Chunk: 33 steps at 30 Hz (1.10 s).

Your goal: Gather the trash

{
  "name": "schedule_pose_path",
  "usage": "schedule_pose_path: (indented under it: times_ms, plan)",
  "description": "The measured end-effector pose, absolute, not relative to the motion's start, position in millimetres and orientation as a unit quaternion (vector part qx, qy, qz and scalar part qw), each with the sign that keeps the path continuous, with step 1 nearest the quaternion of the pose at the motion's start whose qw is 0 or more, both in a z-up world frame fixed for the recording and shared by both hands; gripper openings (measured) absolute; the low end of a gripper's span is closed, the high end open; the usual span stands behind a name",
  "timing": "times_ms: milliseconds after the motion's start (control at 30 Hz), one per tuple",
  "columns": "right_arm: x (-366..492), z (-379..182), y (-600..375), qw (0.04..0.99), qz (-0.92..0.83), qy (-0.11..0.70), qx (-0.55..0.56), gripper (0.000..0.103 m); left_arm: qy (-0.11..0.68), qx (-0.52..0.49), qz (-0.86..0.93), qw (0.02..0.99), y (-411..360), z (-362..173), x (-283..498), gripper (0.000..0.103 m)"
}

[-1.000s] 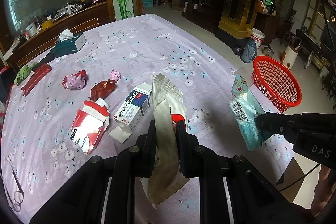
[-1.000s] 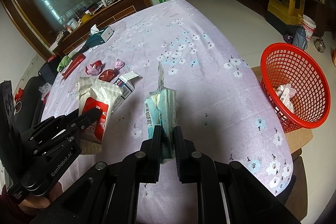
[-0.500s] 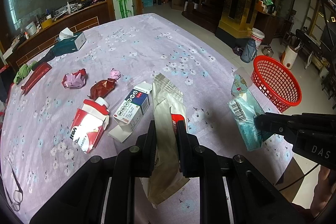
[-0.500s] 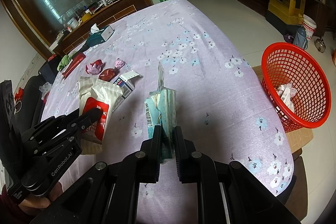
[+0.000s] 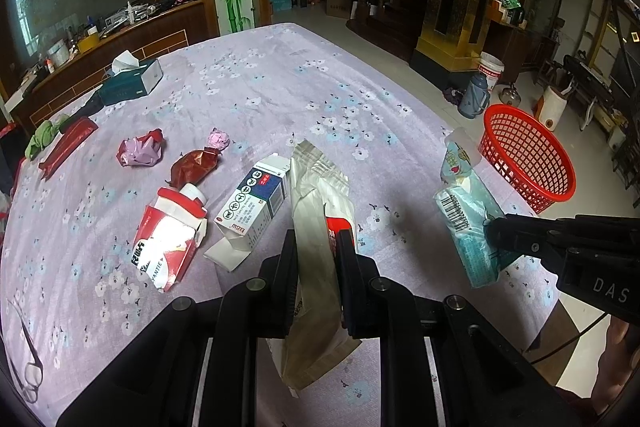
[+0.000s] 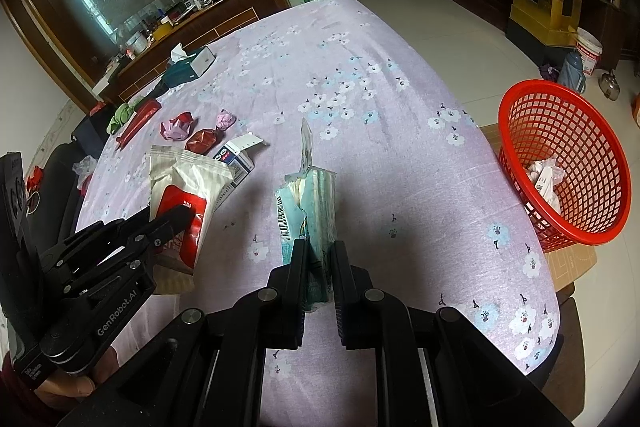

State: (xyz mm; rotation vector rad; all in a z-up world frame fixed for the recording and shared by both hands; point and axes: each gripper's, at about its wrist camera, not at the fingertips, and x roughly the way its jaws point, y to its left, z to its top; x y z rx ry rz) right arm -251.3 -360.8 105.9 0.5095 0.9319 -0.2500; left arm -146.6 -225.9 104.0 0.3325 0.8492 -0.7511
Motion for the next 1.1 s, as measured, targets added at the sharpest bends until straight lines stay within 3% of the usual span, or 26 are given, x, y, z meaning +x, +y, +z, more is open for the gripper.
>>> schedule_pose_path:
  times_ms: [1100]
  plan:
    - [-272.5,105.0,-375.1,0.85,-0.164,0.453,0.215,0.012,0.405,0.17,-0.375,0.817,-247.2,96.1,-166.1,0.017]
